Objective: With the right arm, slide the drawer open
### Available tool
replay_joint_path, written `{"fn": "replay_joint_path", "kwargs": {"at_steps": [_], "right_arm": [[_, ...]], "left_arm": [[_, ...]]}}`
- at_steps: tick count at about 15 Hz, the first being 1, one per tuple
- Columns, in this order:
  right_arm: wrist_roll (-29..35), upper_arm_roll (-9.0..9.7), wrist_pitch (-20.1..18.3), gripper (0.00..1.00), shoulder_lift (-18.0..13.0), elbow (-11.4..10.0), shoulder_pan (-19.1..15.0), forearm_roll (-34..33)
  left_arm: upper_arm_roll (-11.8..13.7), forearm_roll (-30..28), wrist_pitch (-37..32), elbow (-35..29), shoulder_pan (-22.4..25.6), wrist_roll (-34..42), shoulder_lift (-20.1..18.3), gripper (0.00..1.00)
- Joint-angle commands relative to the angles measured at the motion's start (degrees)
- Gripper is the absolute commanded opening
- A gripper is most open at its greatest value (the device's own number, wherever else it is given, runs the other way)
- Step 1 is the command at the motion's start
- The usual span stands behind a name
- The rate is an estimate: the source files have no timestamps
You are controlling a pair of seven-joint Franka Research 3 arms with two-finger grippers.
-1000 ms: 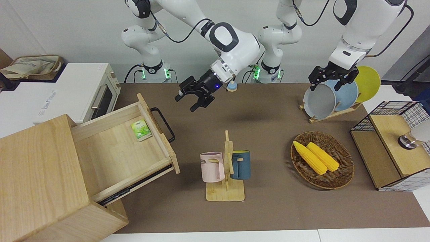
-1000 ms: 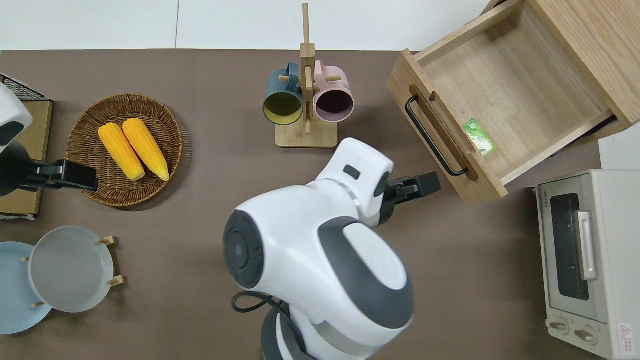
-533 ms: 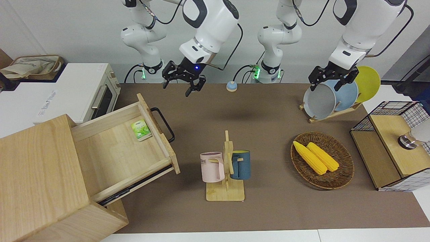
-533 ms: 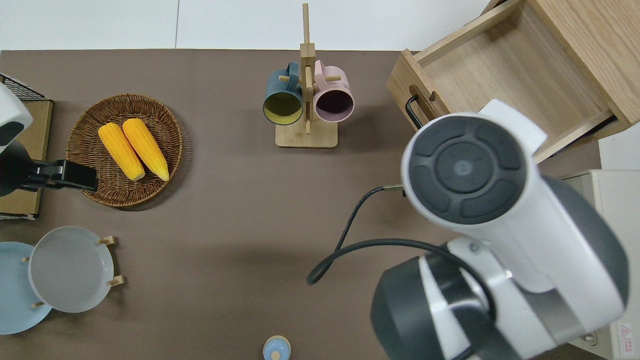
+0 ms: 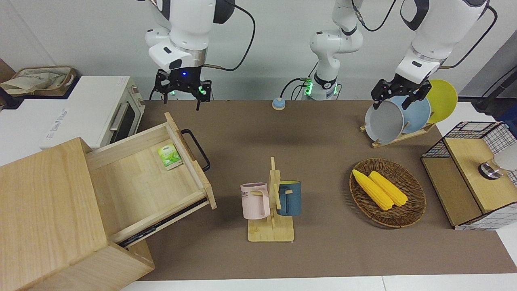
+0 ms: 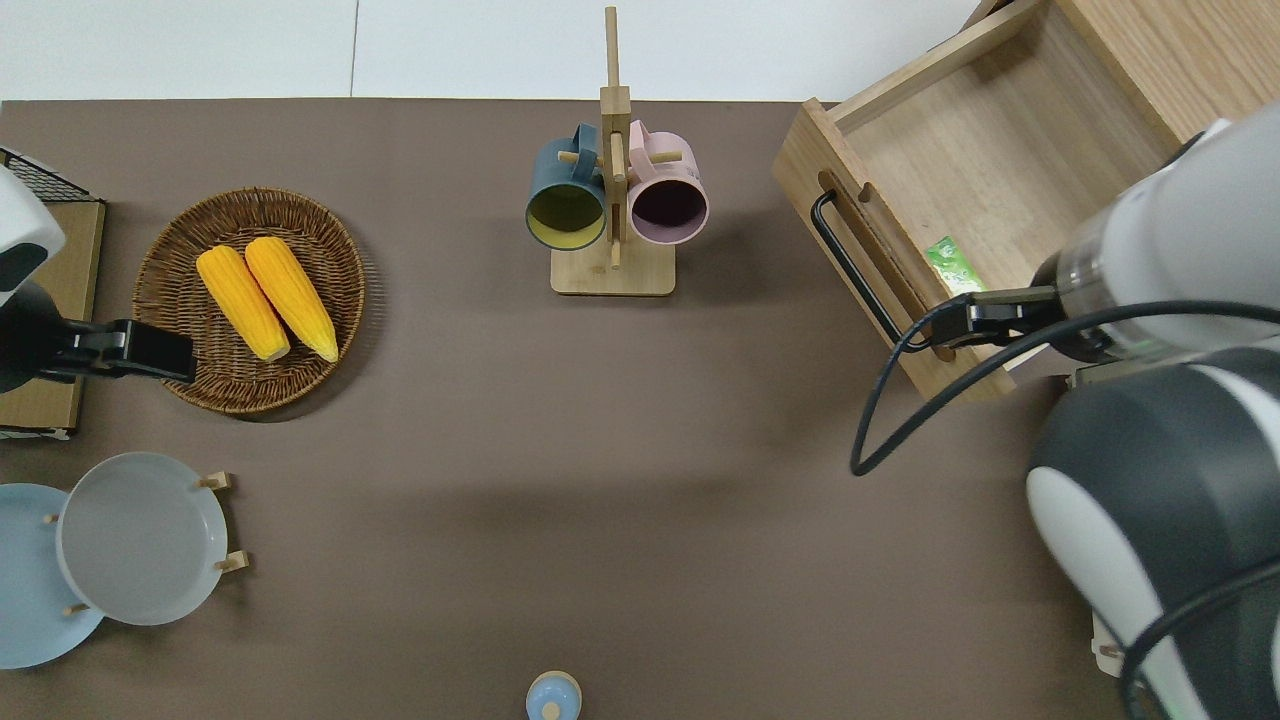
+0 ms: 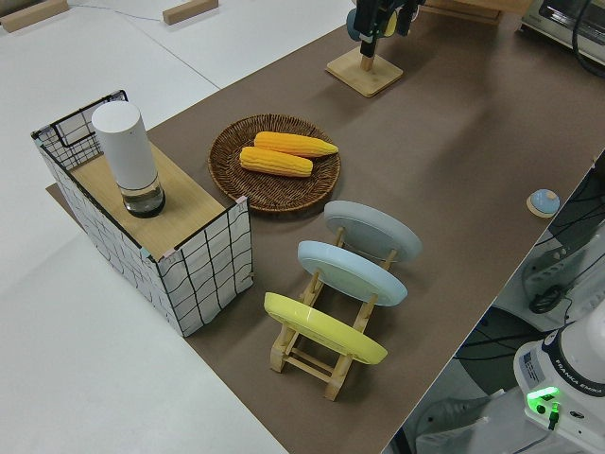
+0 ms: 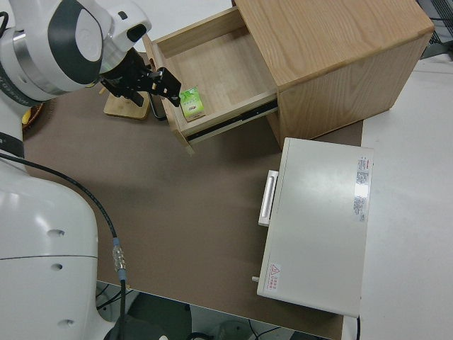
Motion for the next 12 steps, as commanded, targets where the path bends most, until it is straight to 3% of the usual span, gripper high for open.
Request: {"fn": "replay_joint_path", "kwargs": {"at_steps": [1,12], "right_arm": [[-6.7,1.3,1.9,0.985,-0.5,-0.5,-5.7,5.7],[-6.3,-0.63,1.6,0.985,-0.6,-0.5,-5.5,2.8]], "left_arm": [[-0.4,1.0,-1.1,1.5,0.2,0.6,0.7,0.99],[-0.4,1.0,-1.1,1.5,0.2,0.6,0.7,0.99]]}}
